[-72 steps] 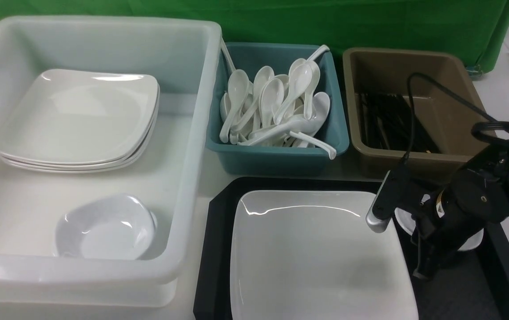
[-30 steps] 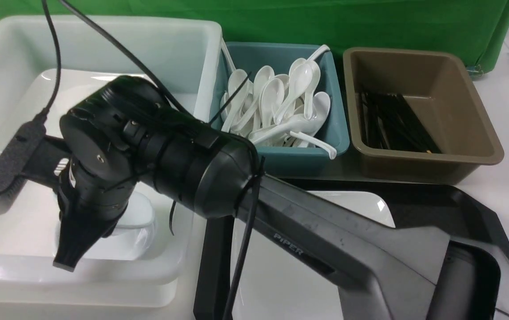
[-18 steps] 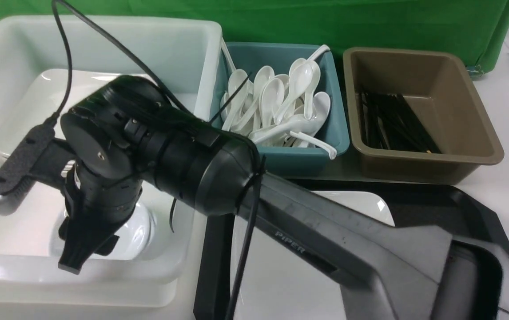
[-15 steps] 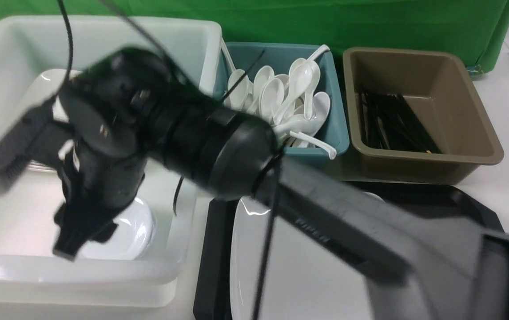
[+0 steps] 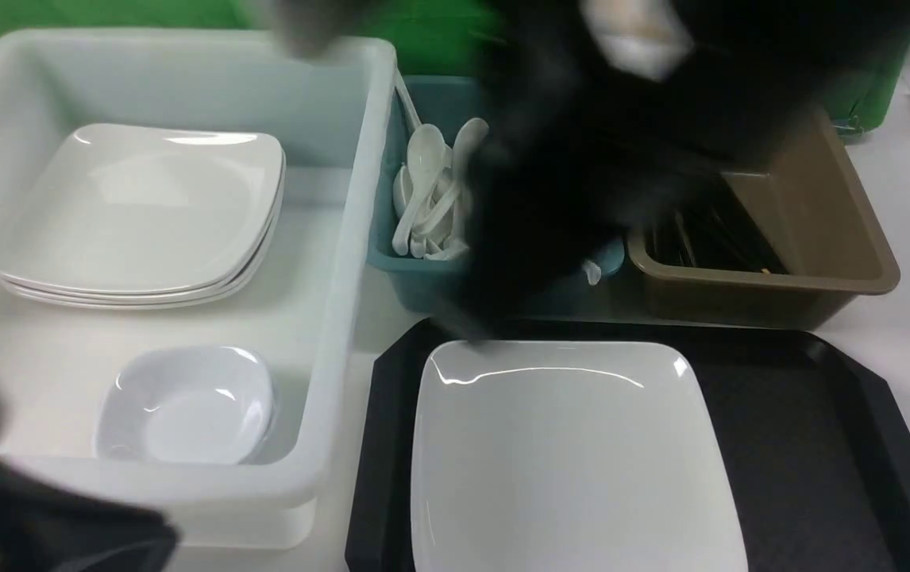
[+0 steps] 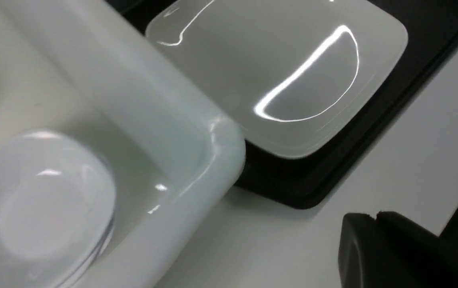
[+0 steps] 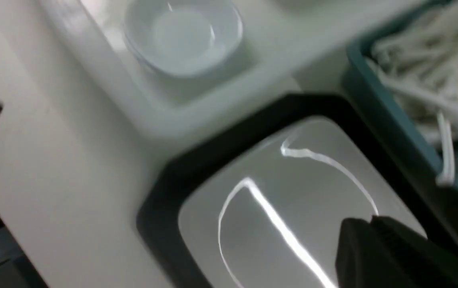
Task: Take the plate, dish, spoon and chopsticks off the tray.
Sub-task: Use the left arm to grab a plate from the dinner plate
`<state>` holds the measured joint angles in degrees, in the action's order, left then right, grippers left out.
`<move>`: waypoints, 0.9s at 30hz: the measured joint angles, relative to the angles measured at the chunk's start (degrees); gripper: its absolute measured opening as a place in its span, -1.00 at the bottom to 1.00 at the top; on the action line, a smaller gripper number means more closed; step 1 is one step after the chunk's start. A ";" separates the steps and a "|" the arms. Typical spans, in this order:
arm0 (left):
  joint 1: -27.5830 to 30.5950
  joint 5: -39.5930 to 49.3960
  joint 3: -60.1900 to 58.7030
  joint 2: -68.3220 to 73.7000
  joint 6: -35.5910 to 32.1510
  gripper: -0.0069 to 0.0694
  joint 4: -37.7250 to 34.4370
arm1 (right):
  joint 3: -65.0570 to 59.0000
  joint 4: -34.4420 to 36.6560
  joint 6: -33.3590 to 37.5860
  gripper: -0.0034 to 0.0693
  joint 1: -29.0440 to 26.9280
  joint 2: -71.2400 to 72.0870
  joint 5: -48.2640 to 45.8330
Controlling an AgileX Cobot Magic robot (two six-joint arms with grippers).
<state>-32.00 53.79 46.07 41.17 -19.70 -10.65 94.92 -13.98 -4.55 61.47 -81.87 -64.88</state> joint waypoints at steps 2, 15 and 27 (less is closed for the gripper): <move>-0.37 -1.45 0.43 4.45 -3.60 -0.77 -2.33 | -8.66 -2.01 -4.54 -0.74 0.00 7.13 0.06; -26.40 -10.08 15.17 45.33 1.07 -0.77 13.10 | -44.01 -6.76 -23.28 -0.74 0.00 44.38 0.00; -26.08 -7.66 16.45 54.07 -27.17 -0.20 17.94 | -44.92 -6.92 -20.96 -0.71 0.00 49.40 0.00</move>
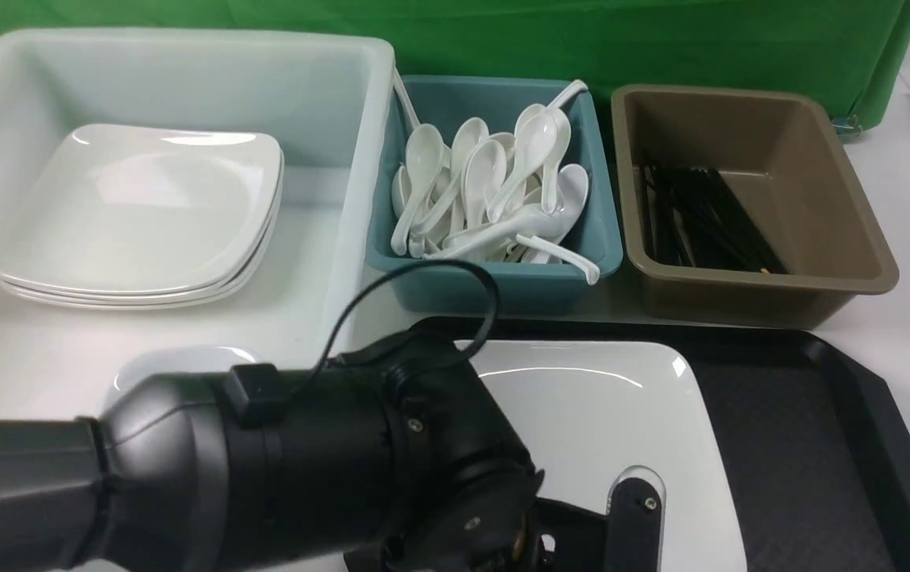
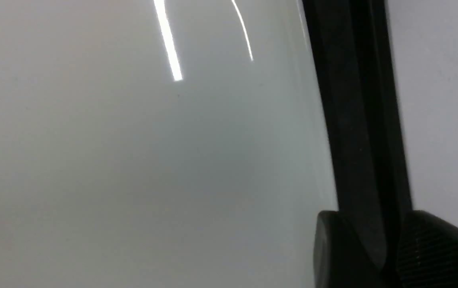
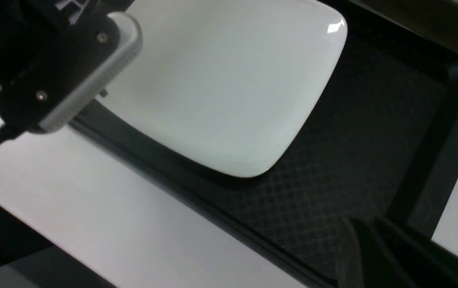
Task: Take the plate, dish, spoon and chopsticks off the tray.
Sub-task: Use the left arm to grab a plate from the dinner plate
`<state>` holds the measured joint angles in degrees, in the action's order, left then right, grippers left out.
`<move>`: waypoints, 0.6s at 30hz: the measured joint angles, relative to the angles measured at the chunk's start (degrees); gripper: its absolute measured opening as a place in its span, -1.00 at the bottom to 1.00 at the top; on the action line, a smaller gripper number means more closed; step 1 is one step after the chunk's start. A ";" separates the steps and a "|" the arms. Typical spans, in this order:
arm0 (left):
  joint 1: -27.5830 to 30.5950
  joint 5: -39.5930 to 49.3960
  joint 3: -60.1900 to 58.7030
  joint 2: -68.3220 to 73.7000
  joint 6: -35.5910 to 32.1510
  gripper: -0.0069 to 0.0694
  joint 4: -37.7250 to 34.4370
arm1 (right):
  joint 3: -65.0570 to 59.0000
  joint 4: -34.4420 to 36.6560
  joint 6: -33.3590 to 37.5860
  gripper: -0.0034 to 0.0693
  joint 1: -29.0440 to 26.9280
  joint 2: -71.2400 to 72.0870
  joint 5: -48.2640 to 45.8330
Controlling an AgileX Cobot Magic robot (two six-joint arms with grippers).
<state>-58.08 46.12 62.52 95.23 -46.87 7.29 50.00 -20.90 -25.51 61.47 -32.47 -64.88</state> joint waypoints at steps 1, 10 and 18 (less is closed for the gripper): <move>0.62 0.00 0.00 0.00 -1.40 -0.13 -0.11 | -0.05 0.00 0.72 -0.72 0.00 0.00 0.00; 5.00 -4.80 -4.68 0.00 -14.57 0.34 -0.36 | -1.85 -0.20 3.01 -0.69 0.00 0.00 0.13; 5.30 -9.68 -8.35 0.34 -18.60 0.37 -0.36 | -2.25 -0.20 4.00 -0.67 0.00 0.00 0.13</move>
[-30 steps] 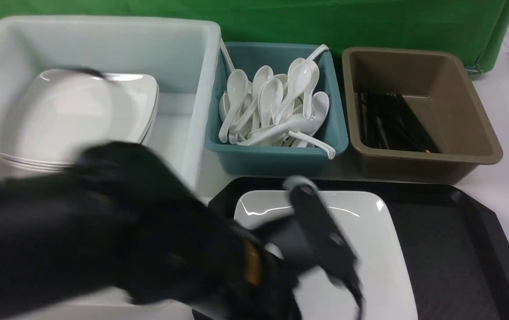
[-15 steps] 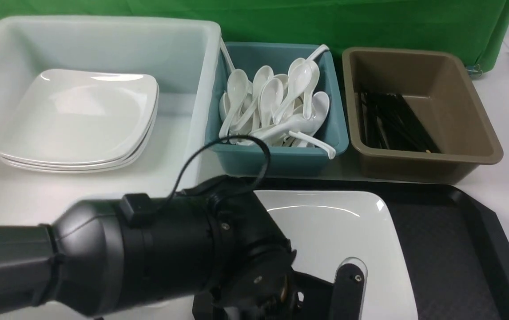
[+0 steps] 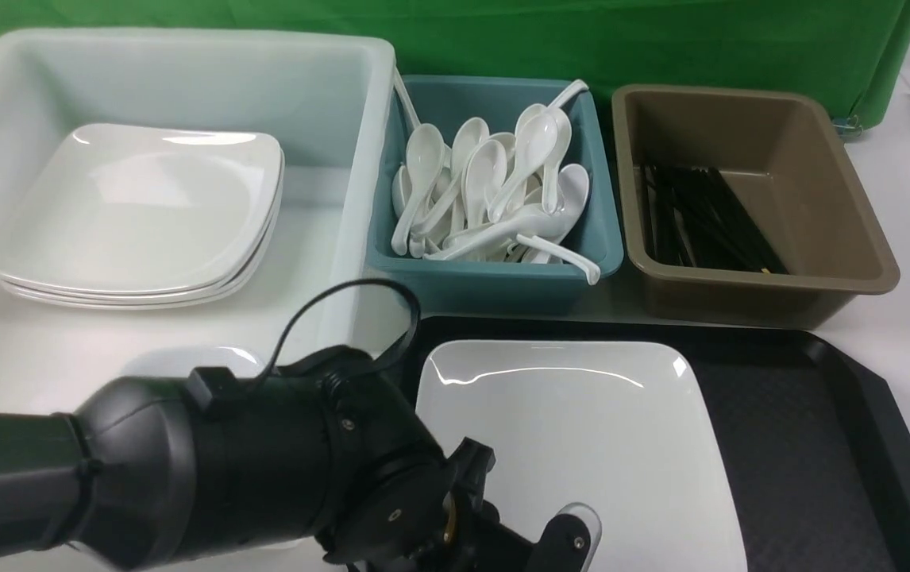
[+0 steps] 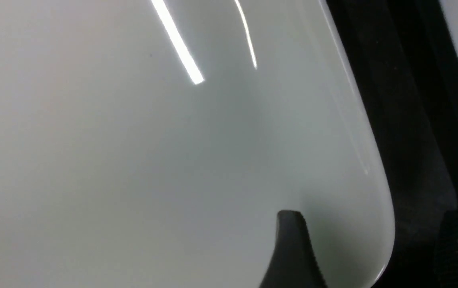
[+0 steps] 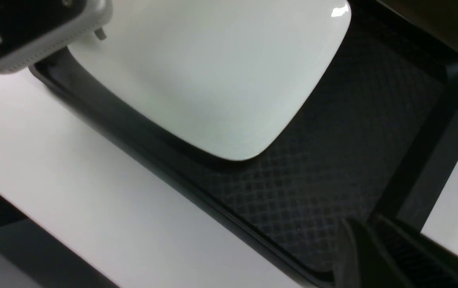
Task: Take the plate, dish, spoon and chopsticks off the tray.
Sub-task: Use the left arm to grab a plate from the dinner plate
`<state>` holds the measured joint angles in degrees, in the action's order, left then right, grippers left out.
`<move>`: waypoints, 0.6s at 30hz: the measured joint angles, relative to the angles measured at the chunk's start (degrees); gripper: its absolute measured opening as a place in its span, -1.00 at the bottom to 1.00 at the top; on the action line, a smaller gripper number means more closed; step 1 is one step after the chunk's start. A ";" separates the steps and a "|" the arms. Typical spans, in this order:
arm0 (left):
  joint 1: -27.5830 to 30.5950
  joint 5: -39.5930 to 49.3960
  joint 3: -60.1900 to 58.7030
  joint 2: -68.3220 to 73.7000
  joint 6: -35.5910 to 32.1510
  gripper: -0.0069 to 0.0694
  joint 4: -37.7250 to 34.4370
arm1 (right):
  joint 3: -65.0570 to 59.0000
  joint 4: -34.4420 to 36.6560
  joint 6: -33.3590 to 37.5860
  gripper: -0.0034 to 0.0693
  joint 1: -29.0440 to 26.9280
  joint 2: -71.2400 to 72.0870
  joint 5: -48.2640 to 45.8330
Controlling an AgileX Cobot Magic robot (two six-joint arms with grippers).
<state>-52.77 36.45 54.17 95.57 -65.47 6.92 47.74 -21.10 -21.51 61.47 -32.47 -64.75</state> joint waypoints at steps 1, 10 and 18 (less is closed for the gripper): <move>0.00 -1.39 -0.55 0.31 -0.43 0.37 0.00 | 0.00 0.00 0.05 -0.66 0.00 0.00 0.00; 0.00 -6.62 -1.33 3.35 1.79 0.34 2.04 | 0.00 0.11 0.05 -0.63 0.00 0.00 0.00; -0.07 -7.96 -1.27 3.70 7.80 -0.12 4.32 | 0.00 1.37 0.05 -0.60 0.00 0.00 0.00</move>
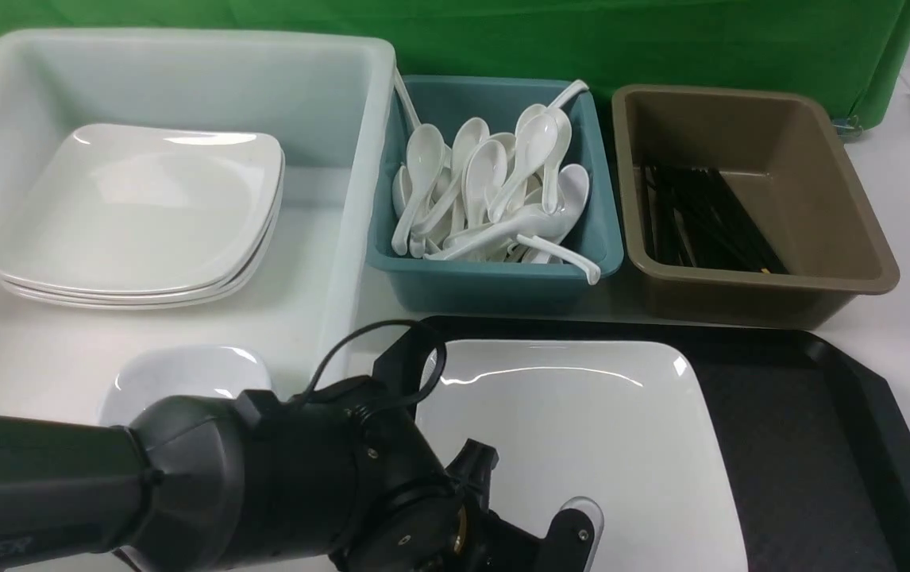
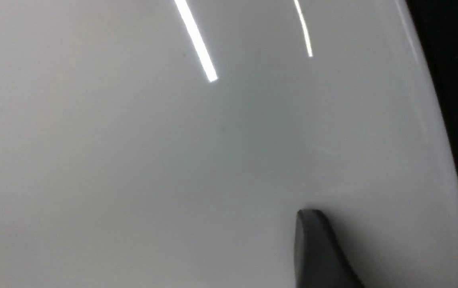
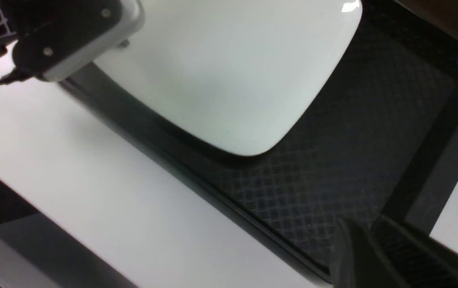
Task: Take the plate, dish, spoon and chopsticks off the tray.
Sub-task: Use the left arm to grab a plate from the dinner plate, then use the left arm to put the plate into the large storage box on the left
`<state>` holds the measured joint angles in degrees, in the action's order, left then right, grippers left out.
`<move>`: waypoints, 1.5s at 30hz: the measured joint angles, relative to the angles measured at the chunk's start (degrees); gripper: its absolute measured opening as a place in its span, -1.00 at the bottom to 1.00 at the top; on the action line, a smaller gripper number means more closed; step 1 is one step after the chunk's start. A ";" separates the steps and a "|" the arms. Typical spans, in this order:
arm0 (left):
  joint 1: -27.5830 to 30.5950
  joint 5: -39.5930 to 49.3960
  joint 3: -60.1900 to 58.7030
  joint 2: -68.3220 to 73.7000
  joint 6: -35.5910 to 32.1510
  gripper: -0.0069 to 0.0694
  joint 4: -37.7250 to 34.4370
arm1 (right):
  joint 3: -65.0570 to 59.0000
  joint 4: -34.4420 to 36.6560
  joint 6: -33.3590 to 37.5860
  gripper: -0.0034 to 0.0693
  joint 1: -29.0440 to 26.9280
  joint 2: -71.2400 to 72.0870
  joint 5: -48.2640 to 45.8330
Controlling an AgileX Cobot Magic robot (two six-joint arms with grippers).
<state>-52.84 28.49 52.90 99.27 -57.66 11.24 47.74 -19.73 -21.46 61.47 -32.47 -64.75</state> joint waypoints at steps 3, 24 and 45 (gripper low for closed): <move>-0.10 -2.07 0.05 -0.09 1.05 -0.28 0.41 | 0.00 0.30 0.00 -0.59 0.00 0.00 0.00; -14.51 8.05 -0.12 -24.28 6.46 -0.76 -2.33 | 6.46 -3.33 -2.48 -0.58 0.00 0.02 0.00; -13.72 1.01 5.81 -40.25 9.99 -0.73 1.06 | 10.26 -15.73 -11.11 -0.85 0.00 -2.64 0.43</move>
<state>-66.56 29.50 58.71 59.03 -47.67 12.30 58.00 -35.46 -32.57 61.47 -35.11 -64.32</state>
